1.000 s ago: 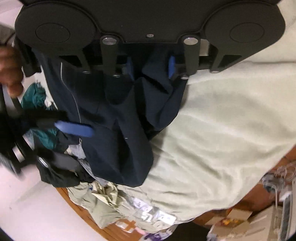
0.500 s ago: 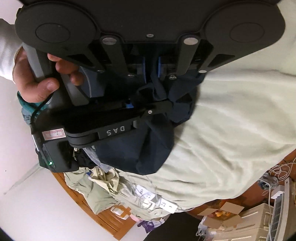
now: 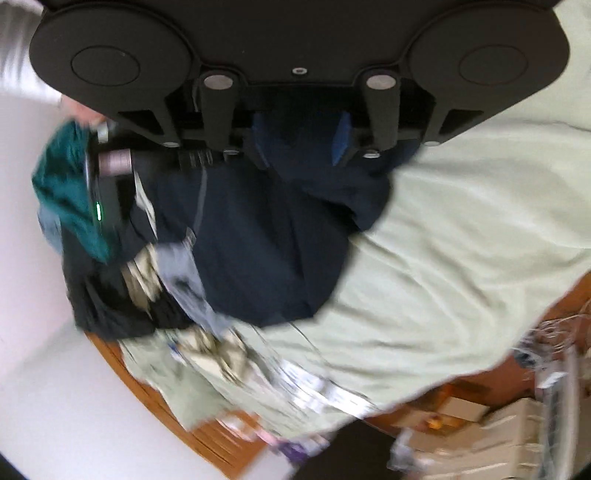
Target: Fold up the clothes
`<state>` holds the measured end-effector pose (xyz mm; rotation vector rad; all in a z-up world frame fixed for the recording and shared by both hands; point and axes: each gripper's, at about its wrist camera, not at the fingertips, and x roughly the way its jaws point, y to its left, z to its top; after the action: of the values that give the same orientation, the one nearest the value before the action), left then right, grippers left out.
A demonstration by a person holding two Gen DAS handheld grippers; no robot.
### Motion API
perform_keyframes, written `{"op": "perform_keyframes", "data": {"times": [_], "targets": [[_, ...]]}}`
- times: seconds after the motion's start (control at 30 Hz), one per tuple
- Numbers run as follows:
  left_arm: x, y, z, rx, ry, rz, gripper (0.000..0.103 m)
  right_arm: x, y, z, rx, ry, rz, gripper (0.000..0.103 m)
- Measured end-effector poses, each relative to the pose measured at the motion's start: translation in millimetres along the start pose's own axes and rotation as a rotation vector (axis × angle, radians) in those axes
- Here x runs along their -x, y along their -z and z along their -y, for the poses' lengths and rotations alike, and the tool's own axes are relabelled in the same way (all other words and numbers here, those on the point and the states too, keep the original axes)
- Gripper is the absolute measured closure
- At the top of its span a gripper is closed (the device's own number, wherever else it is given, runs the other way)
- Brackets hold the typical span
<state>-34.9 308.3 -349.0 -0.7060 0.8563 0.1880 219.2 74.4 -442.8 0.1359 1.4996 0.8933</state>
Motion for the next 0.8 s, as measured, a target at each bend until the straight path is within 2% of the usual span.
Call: {"op": "perform_keyframes", "data": {"times": [0.07,0.13,0.2,0.23,0.37,0.5,0.57,0.67,0.8], "targets": [[-1,-12,-18,0.064,-0.058,0.059,0.060,-3,-1,2,0.003,-0.006,-0.006,0.103],[-5,-17,-31,0.130,-0.099,0.082,0.059,-5,-2,3,0.020,-0.003,-0.013,0.103],[-27,-18,-46,0.193,-0.121,0.005,0.058,-6,-2,6,0.031,0.000,-0.021,0.103],[-37,-16,-51,0.210,-0.102,-0.031,0.058,-5,-3,7,0.034,0.001,-0.024,0.103],[-61,-4,-59,0.278,-0.064,-0.088,0.058,1,-2,12,0.050,-0.006,-0.027,0.103],[-68,8,-43,0.244,0.004,-0.144,0.059,3,0,14,0.046,-0.001,-0.027,0.103],[-63,14,-31,0.193,0.019,-0.139,0.075,2,0,11,0.041,0.001,-0.028,0.103],[-52,25,-12,0.117,0.050,-0.119,0.082,8,-2,10,0.030,-0.002,-0.020,0.102],[-40,34,3,0.072,0.079,-0.101,0.087,27,-7,3,0.047,0.012,0.015,0.102]]}}
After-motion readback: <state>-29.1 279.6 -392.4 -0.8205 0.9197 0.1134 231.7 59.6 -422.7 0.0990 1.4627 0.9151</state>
